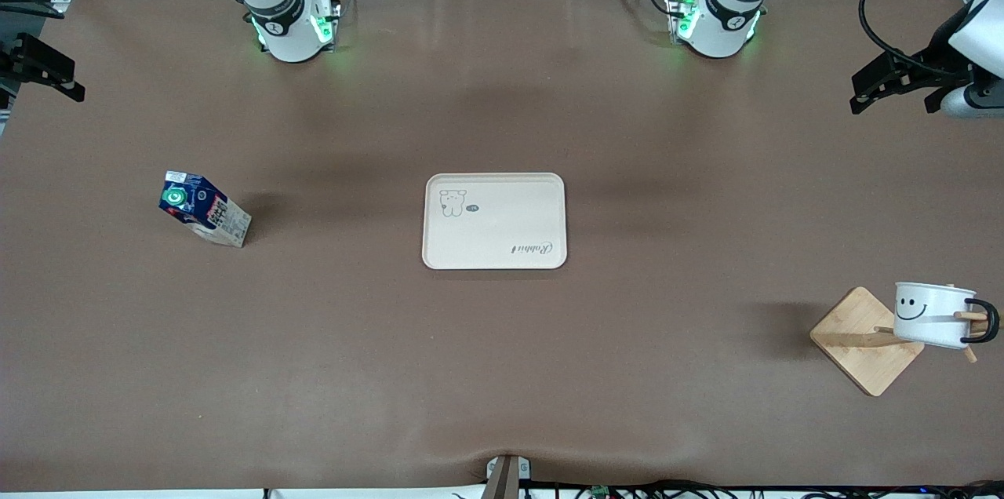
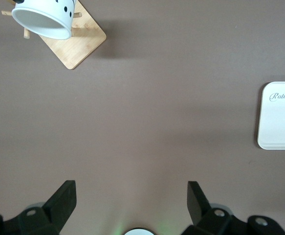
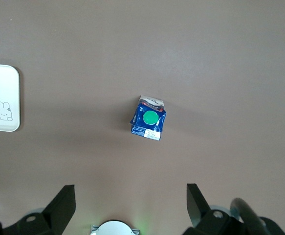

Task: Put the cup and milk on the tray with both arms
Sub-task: 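Reach the right gripper to the milk carton while the left gripper reaches the mug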

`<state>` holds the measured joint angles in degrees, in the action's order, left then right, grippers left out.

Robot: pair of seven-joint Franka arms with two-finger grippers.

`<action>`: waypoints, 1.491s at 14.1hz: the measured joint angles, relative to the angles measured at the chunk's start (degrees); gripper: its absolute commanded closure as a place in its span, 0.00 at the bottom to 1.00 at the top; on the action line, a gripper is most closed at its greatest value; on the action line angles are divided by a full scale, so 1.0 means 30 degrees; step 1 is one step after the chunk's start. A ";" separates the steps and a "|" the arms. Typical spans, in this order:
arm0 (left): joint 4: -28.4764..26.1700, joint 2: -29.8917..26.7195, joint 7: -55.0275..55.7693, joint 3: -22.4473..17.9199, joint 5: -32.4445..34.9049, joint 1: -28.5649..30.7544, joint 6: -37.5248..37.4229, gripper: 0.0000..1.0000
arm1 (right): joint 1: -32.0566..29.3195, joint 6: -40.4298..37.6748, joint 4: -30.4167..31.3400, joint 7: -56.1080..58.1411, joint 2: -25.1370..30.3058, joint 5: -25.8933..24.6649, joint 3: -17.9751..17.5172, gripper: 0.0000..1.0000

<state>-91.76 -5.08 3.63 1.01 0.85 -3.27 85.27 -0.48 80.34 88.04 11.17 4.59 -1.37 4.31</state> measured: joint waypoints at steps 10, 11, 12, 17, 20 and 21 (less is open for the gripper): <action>0.1251 0.1185 0.0002 -0.0598 0.0002 0.1081 0.0467 0.00 | 0.0154 0.0059 -0.0010 0.0009 -0.1284 0.0004 -0.0205 0.00; 0.1282 0.1530 0.0059 -0.0603 0.0001 0.1155 0.1008 0.00 | 0.0154 0.0061 -0.0016 0.0009 -0.1308 0.0004 -0.0218 0.00; 0.1301 0.1870 0.0137 -0.0613 0.0001 0.1276 0.1623 0.00 | 0.0155 0.0060 -0.0051 0.0009 -0.1299 0.0005 -0.0223 0.00; 0.1293 0.3286 0.2403 -0.0630 0.0001 0.1838 0.3953 0.00 | 0.0474 0.0212 -0.0168 0.0060 -0.1408 0.0006 -0.0262 0.00; 0.1081 0.3916 0.4195 -0.0631 0.0001 0.1964 0.5306 0.00 | 0.1032 0.0368 -0.0165 0.0066 -0.1842 0.0006 -0.0292 0.00; 0.0846 0.4019 0.4459 -0.0630 0.0001 0.2012 0.5941 0.00 | 0.1013 0.0374 -0.0164 0.0066 -0.2067 0.0005 -0.0261 0.00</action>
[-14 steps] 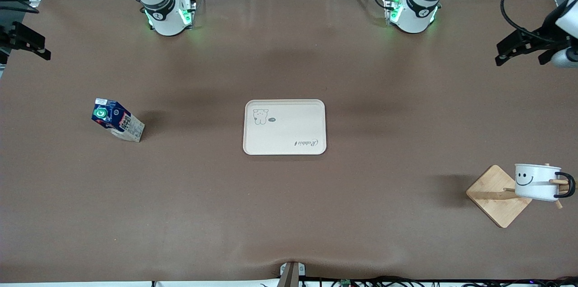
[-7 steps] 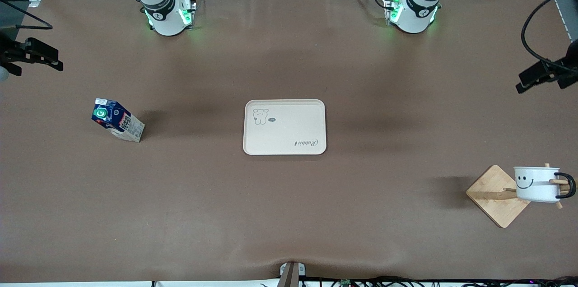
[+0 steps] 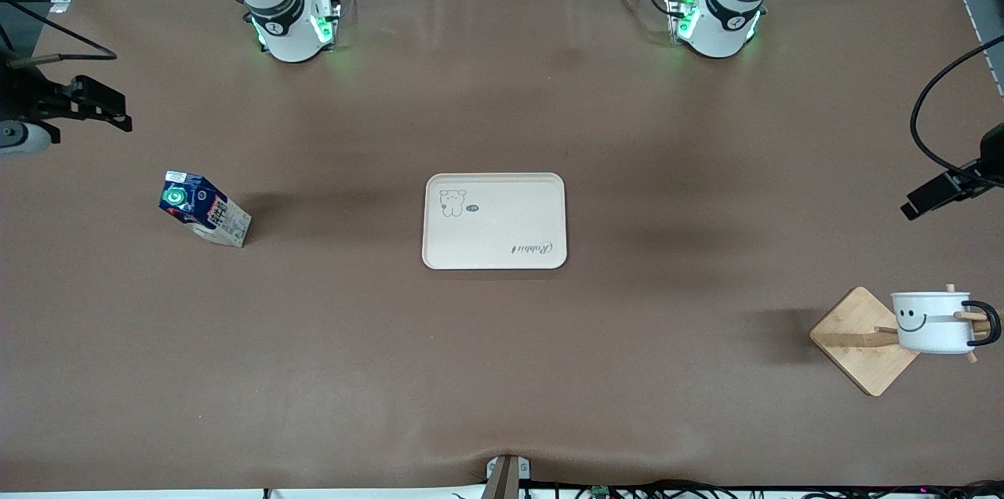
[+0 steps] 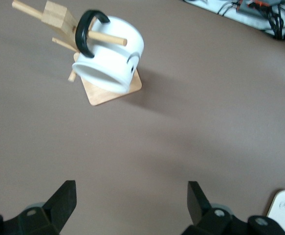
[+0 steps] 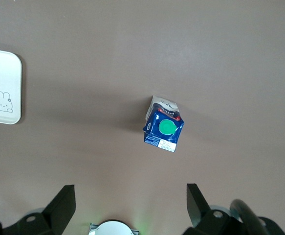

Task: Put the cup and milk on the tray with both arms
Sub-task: 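Reach the right gripper to the milk carton while the left gripper reaches the mug, then grasp the milk carton with the right gripper while the left gripper grasps the mug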

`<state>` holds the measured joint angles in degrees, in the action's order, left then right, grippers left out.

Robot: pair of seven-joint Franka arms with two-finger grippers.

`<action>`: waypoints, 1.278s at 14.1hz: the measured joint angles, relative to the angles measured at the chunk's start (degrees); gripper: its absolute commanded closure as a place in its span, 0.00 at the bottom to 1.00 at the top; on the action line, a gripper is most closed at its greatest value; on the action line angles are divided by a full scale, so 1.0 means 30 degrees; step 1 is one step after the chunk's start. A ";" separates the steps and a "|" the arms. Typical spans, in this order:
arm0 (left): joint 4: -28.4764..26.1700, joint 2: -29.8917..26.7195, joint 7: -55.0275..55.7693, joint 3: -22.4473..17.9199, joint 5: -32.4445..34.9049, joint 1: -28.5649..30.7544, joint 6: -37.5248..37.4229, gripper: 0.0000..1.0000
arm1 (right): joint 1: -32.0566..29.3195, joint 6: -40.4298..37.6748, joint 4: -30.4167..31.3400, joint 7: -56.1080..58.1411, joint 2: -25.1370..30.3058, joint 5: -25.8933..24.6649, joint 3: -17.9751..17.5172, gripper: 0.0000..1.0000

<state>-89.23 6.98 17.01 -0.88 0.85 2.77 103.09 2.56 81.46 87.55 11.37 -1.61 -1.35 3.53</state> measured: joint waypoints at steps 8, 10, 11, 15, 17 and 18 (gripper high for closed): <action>-0.2213 0.0975 0.0463 -0.0010 0.0000 0.1122 0.6117 0.00 | -0.0702 0.0068 0.0027 0.0036 -0.1628 -0.0036 0.0287 0.00; -0.3621 0.1152 0.0463 -0.0010 0.0000 0.1203 0.8565 0.00 | -0.0714 0.0035 0.0317 0.0036 -0.1836 -0.0039 0.0291 0.00; -0.4418 0.1231 0.0463 -0.0008 0.0000 0.1200 0.9851 0.00 | -0.0736 0.0169 0.0490 0.0036 -0.2148 -0.0040 0.0293 0.00; -0.6612 0.1641 0.0461 -0.0002 0.0000 0.1193 1.3249 0.00 | -0.1059 0.1401 0.1481 0.0029 -0.3555 -0.0055 0.0320 0.00; -0.6785 0.1995 0.0459 0.0001 0.0000 0.1183 1.4030 0.10 | -0.1457 0.2493 0.2744 -0.0225 -0.3656 -0.0058 0.0368 0.00; -0.6792 0.2194 0.0456 0.0002 0.0001 0.1178 1.4370 0.14 | -0.1712 0.3272 0.3456 -0.0462 -0.3659 -0.0058 0.0391 0.00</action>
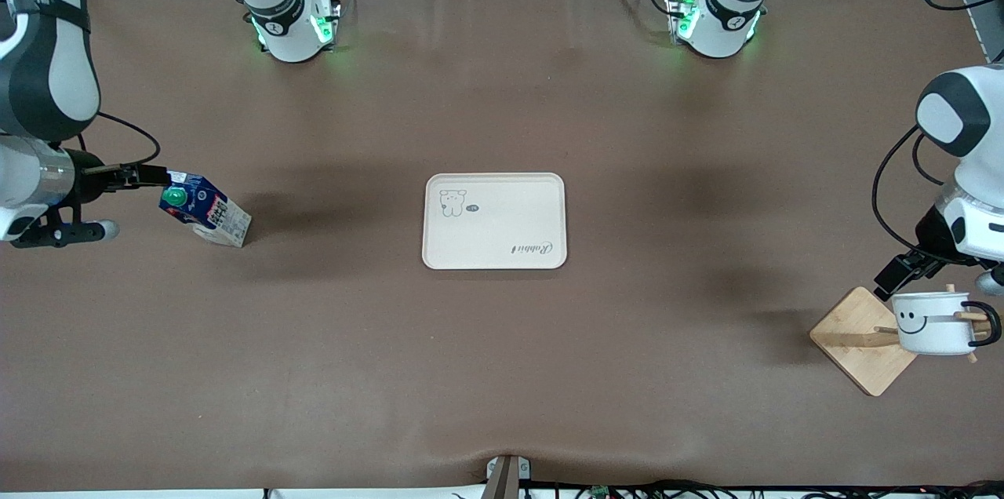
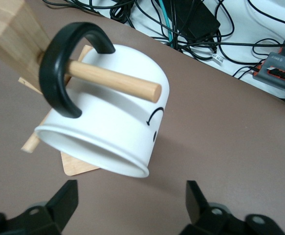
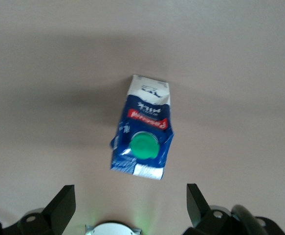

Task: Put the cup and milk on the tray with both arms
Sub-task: 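Grasp the milk carton with the right gripper while the left gripper grasps the mug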

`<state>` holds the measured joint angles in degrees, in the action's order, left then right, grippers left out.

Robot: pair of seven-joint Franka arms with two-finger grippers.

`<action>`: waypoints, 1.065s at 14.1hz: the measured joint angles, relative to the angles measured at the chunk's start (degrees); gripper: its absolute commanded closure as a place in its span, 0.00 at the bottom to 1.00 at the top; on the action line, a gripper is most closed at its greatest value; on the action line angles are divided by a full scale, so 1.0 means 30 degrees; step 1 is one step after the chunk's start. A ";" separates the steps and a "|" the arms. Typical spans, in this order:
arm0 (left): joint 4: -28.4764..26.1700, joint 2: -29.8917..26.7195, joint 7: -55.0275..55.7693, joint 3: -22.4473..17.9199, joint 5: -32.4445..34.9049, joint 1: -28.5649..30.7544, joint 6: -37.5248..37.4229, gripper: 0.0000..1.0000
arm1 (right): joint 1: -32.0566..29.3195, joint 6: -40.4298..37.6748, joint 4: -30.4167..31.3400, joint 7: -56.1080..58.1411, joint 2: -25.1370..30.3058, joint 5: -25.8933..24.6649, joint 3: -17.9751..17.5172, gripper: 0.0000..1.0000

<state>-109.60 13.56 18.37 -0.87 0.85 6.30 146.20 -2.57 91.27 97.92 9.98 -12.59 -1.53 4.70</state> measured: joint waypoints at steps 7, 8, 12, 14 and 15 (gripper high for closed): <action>0.0009 0.0761 -0.0260 0.0003 0.1031 0.0004 0.1031 0.44 | -0.0287 0.3707 0.3279 -0.2499 -0.0010 0.0014 -0.0198 0.00; 0.0022 0.0837 -0.0263 0.0003 0.1123 0.0004 0.1119 0.45 | -0.0292 0.4088 0.3686 -0.2623 -0.0016 0.0014 -0.0191 0.00; 0.0302 0.1029 -0.0300 0.0002 0.2243 0.0011 0.1238 0.57 | -0.0360 0.4664 0.4481 -0.2869 -0.0016 0.0014 -0.0108 0.00; 0.0517 0.1158 -0.0300 0.0002 0.2459 0.0011 0.1242 0.66 | -0.0359 0.5058 0.4952 -0.3098 -0.0017 0.0014 -0.0108 0.00; 0.0615 0.1196 -0.0306 0.0003 0.2479 0.0009 0.1246 0.71 | -0.0359 0.5371 0.5279 -0.3152 -0.0018 0.0014 -0.0108 0.08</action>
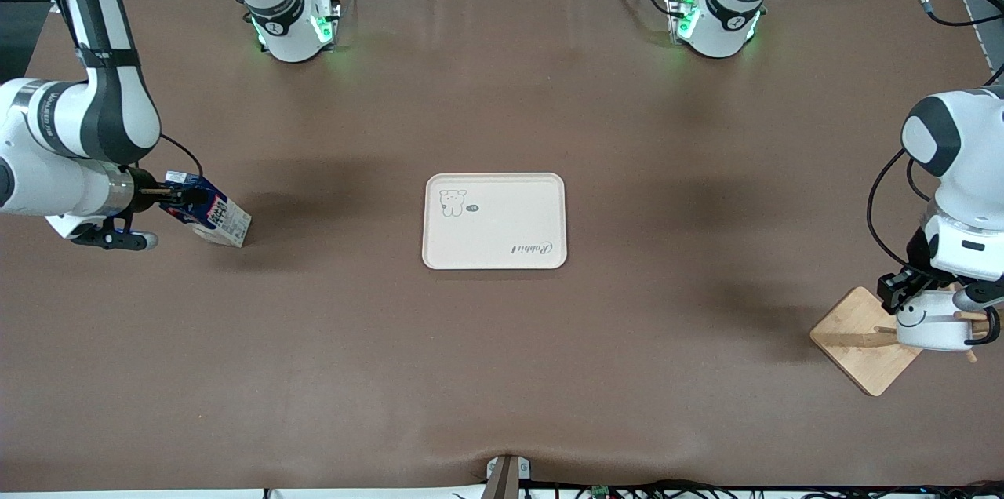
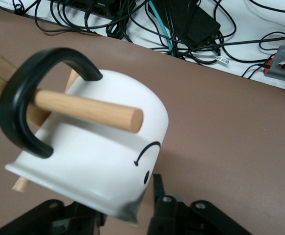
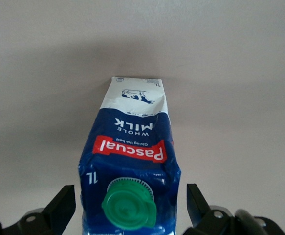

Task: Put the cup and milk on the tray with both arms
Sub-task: 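Grasp the milk carton with the right gripper while the left gripper grasps the mug, then carry the milk carton to the tray while the left gripper lifts the mug off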

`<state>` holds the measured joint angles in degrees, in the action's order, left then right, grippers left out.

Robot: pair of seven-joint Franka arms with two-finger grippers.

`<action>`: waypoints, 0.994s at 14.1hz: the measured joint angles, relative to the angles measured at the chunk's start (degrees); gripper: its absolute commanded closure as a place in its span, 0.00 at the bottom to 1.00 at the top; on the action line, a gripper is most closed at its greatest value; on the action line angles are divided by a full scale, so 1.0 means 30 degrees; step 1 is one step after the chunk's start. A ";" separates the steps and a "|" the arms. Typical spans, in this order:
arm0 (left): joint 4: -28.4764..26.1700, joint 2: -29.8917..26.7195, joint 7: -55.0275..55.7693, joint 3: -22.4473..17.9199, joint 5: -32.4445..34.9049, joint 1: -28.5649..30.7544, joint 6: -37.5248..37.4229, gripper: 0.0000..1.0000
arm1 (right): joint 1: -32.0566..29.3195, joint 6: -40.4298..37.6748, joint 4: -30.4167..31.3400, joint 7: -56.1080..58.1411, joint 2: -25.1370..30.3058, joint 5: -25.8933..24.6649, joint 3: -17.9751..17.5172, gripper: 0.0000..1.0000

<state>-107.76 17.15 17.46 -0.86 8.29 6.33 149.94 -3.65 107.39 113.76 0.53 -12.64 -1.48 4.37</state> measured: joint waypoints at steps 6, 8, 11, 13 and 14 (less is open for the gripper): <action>0.0384 0.0254 -0.0008 0.0032 0.0012 -0.0066 0.0001 0.87 | 0.0000 0.0224 0.0559 -0.0212 0.0093 0.0000 0.0000 0.83; 0.0470 0.0304 -0.0023 0.0075 0.0013 -0.0111 0.0084 0.87 | 0.0003 -0.0715 0.0201 -0.0225 0.0091 0.0000 -0.0011 0.83; 0.0553 0.0317 -0.0024 0.0113 0.0013 -0.0151 0.0099 0.87 | 0.0095 -0.2247 -0.1011 -0.0227 0.0098 0.0001 -0.0090 0.83; 0.0573 0.0321 -0.0024 0.0135 0.0014 -0.0153 0.0099 0.89 | 0.0331 -0.3324 -0.1885 -0.0228 0.0101 0.0003 -0.0186 0.83; 0.0580 0.0322 -0.0025 0.0166 0.0014 -0.0176 0.0099 1.00 | 0.0575 -0.4018 -0.2410 -0.0229 0.0106 0.0007 -0.0222 0.83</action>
<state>-106.02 18.12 17.38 -0.36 8.33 5.80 150.23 -1.93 95.33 106.53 -0.16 -12.32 -1.46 3.71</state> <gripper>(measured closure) 0.868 0.317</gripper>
